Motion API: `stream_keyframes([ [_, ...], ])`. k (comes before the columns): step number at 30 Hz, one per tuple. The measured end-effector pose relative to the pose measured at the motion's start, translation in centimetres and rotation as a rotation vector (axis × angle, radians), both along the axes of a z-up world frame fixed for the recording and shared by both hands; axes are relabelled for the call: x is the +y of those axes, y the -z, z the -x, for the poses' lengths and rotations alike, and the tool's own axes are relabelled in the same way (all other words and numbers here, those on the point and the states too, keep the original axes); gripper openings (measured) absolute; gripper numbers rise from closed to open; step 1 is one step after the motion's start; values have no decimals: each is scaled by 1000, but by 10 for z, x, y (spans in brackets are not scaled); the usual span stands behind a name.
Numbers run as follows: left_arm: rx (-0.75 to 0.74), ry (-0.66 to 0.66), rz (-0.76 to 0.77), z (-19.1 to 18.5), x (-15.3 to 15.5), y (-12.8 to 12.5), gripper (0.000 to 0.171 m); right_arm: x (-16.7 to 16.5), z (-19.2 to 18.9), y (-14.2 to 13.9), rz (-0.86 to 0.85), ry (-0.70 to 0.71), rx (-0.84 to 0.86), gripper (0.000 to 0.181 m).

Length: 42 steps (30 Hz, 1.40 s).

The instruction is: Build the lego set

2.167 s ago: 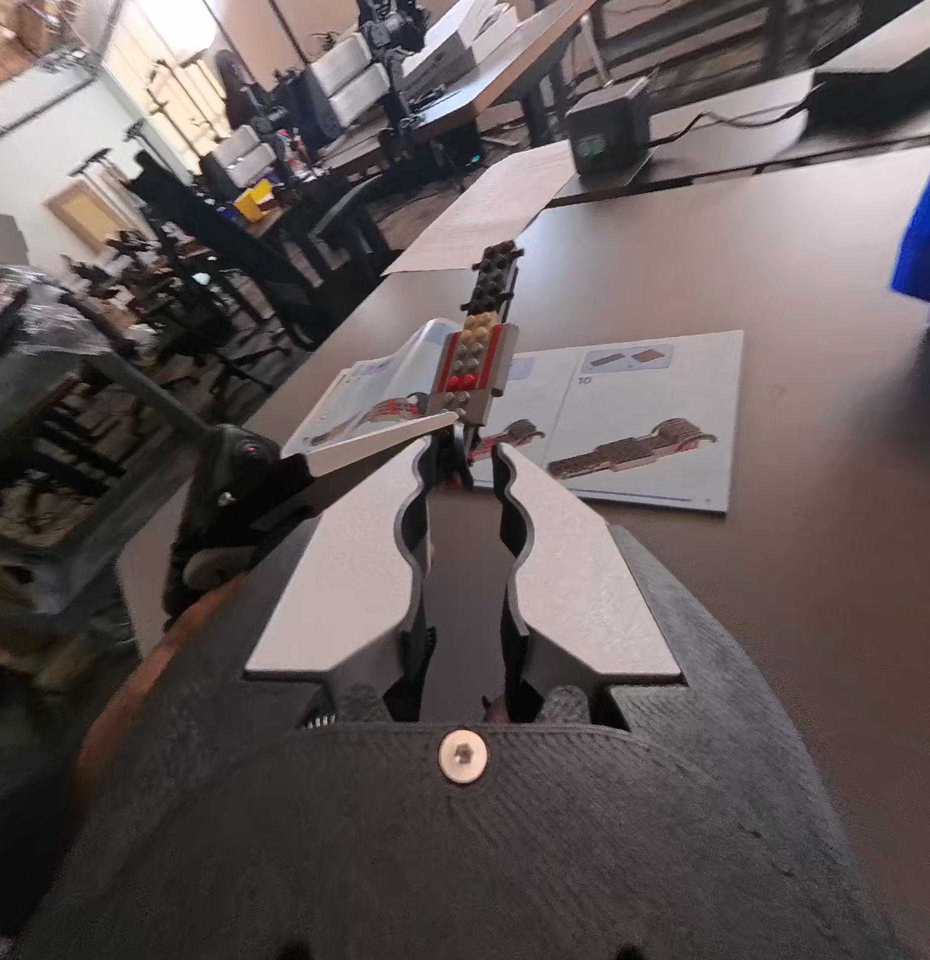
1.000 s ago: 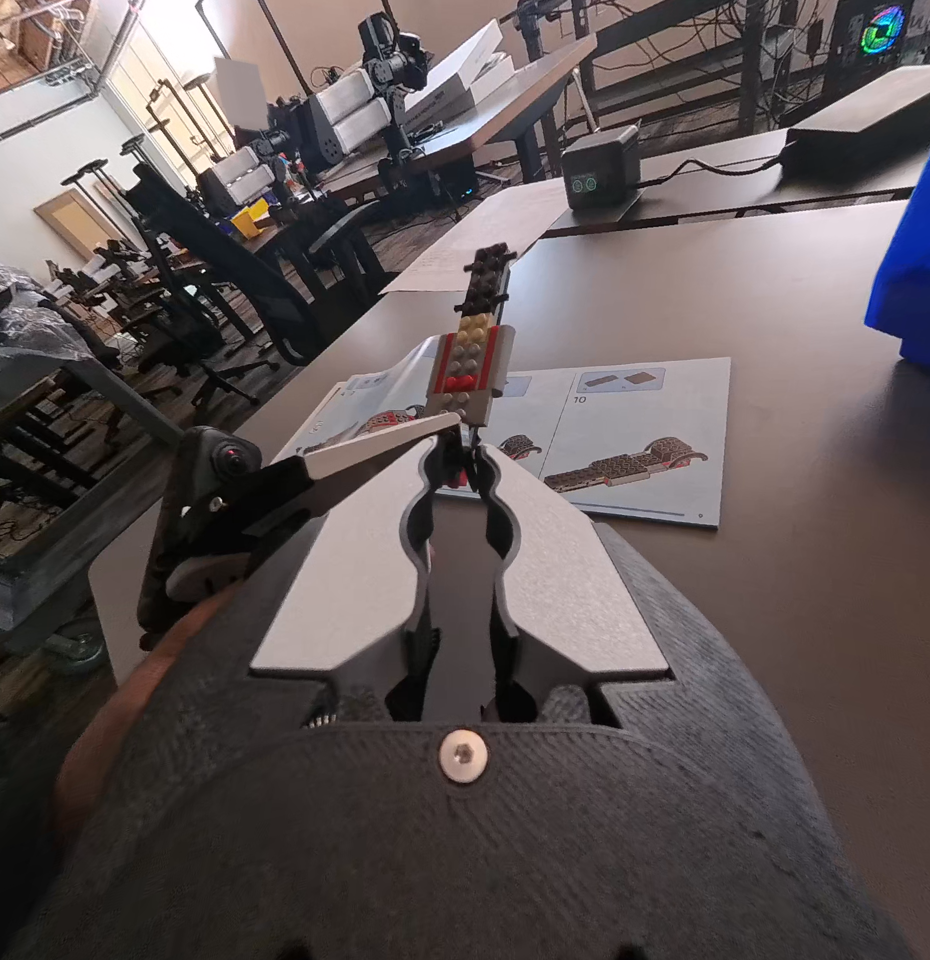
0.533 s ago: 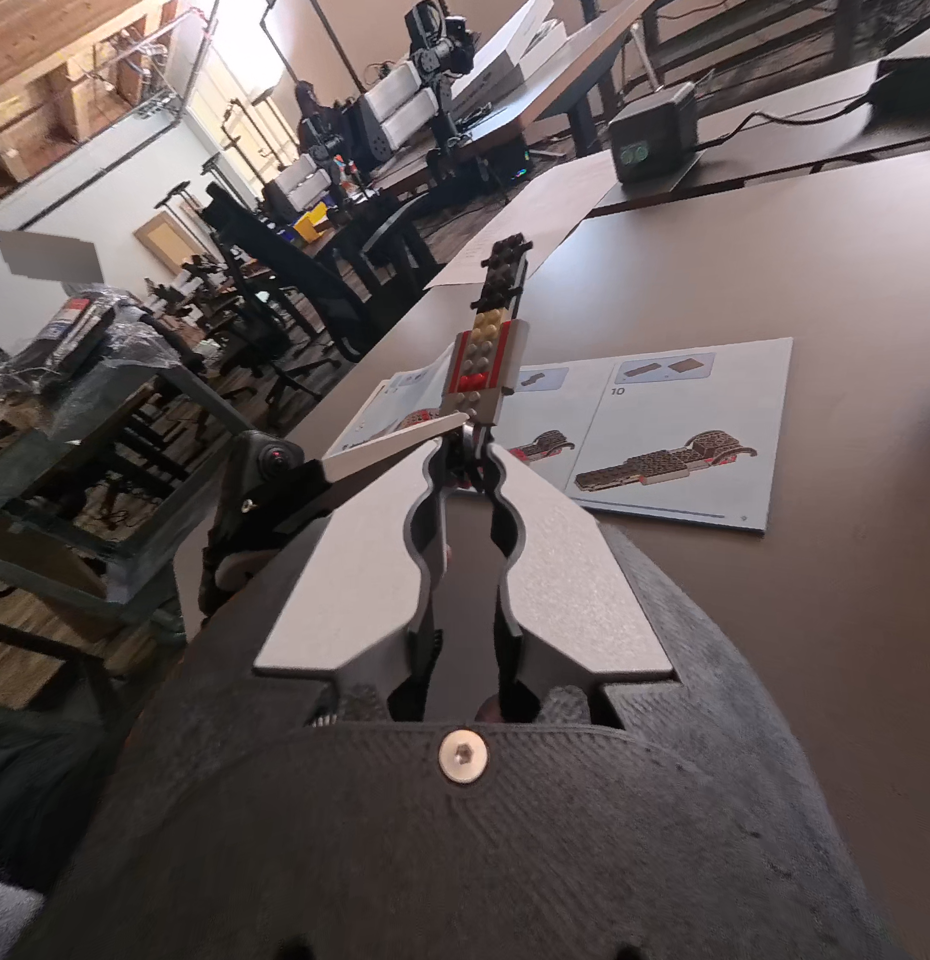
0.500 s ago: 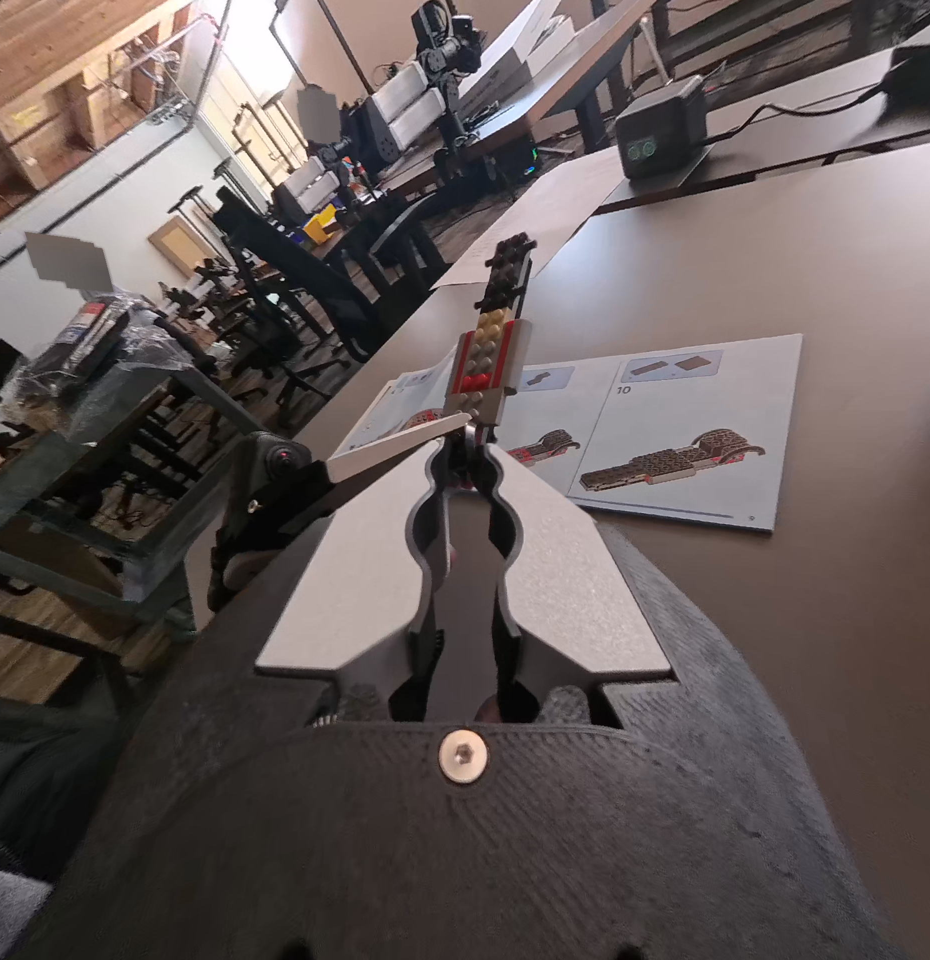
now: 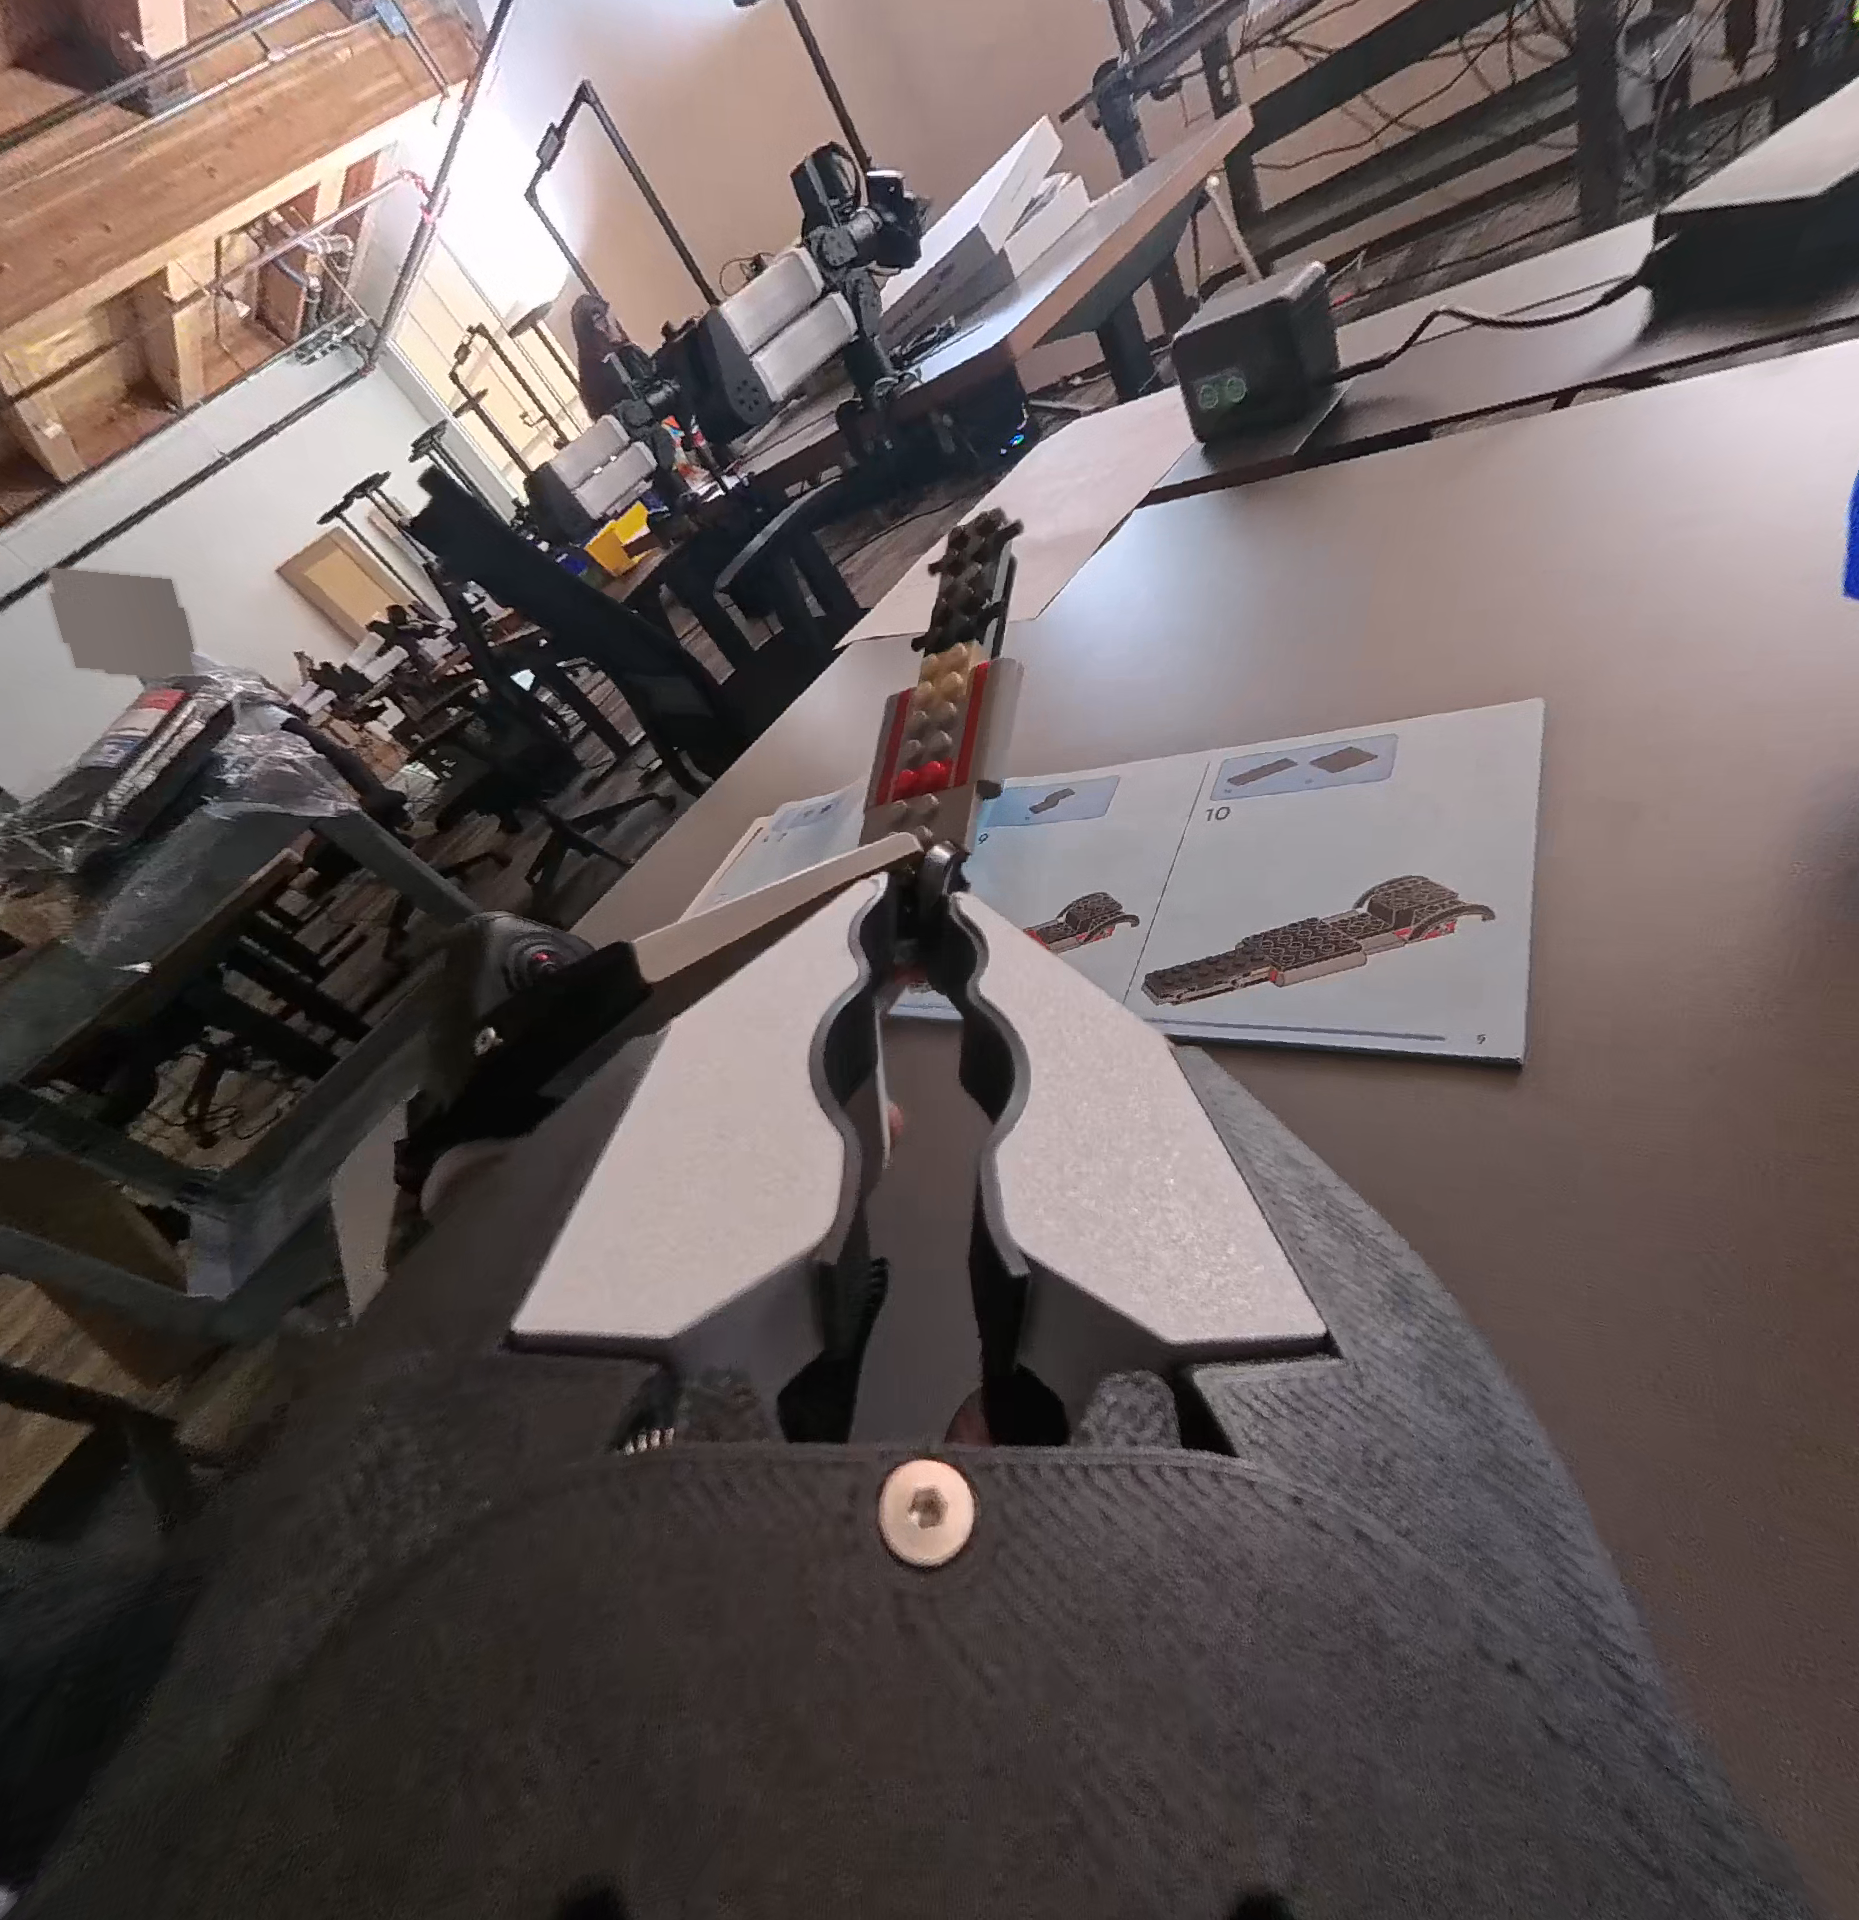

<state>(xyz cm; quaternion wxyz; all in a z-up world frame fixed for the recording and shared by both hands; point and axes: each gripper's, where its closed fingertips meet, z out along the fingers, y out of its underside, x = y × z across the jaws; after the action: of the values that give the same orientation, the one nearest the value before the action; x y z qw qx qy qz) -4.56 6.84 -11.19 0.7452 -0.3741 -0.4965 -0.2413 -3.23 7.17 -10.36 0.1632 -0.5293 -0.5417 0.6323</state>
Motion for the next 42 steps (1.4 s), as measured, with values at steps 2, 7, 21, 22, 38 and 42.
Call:
stream_keyframes([
  [2,4,-1,1,0,0,0,11,0,-1,-1,-28,11,19,8],
  [7,14,-7,-8,0,-1,-2,11,-1,-2,-3,-119,50,80,8],
  [21,67,-16,-55,-4,-2,-13,11,-3,-6,-10,-272,113,194,10],
  [22,72,-17,-62,-4,-3,-14,11,-3,-6,-11,-277,115,200,9],
  [38,135,1,-149,-8,-4,-27,10,-3,-9,-23,-339,138,289,11],
  [42,139,0,-149,-8,-4,-28,10,-5,-11,-23,-388,132,316,11],
])
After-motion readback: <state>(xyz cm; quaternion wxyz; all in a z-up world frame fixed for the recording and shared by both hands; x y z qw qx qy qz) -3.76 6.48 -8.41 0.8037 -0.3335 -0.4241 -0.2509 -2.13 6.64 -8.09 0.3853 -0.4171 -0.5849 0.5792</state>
